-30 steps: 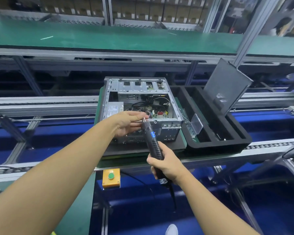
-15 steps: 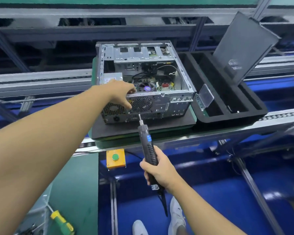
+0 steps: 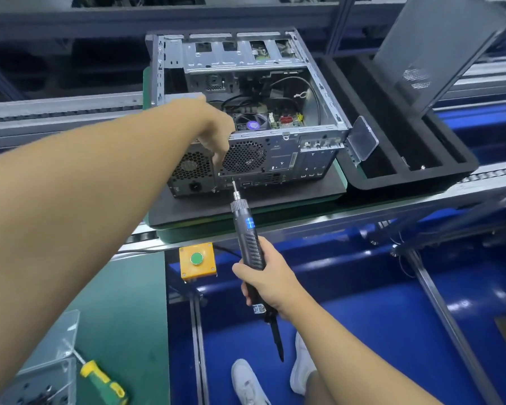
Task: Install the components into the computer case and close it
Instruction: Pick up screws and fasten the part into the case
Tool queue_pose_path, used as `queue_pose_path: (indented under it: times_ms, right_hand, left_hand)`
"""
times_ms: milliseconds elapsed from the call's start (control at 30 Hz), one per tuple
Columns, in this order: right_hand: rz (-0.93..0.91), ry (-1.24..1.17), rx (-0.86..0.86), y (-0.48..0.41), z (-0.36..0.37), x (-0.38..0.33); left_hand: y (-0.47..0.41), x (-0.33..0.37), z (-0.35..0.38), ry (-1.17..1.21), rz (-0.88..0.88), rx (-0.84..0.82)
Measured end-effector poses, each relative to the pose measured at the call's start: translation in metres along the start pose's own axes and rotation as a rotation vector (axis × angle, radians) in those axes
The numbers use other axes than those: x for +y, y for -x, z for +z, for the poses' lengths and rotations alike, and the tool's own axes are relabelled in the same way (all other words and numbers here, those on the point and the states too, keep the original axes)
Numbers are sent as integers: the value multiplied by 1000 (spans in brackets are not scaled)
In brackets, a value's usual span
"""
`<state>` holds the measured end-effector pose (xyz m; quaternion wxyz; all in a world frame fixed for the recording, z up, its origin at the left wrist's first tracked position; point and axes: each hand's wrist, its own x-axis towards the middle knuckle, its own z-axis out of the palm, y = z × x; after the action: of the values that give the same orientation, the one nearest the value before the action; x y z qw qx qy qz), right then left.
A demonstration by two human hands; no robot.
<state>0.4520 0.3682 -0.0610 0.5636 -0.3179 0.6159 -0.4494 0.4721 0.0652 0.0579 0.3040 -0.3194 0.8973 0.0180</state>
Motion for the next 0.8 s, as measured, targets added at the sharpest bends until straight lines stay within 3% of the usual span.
queue_pose_path:
  times_ms: [267,533,800]
  right_hand:
    - [17,12,-6,-4,1,1]
    - [27,-3,-5,-5,-1,-1]
    - [25,-7,-9,-6,3,0]
  left_hand:
    - [5,1,-5,-81,-37,7]
    - [8,-8,5,389,-215,0]
    - [27,13,-1,381,-112,-18]
